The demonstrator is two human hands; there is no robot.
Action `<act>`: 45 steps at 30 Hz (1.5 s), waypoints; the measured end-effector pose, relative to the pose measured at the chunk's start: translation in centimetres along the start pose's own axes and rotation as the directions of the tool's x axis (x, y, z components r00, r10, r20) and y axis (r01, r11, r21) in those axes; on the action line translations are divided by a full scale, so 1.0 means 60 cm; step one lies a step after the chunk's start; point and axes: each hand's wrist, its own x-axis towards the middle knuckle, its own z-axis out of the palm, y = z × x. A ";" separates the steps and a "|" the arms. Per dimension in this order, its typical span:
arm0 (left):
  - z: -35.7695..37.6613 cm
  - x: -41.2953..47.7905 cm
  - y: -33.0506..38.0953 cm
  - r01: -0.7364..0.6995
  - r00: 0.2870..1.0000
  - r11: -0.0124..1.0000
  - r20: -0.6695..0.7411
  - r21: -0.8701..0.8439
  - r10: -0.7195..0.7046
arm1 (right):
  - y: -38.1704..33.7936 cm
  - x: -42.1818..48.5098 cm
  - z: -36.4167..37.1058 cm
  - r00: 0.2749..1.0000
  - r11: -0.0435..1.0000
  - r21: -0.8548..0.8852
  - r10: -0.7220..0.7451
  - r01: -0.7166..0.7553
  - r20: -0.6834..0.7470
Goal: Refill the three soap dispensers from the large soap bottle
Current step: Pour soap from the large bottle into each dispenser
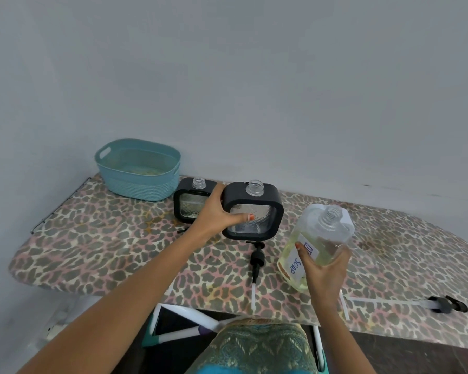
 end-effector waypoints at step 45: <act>-0.065 -0.089 -0.006 -0.027 0.915 0.996 0.404 0.084 -0.009 | -0.095 0.073 -0.036 0.377 0.197 -0.344 -0.702 0.918 0.604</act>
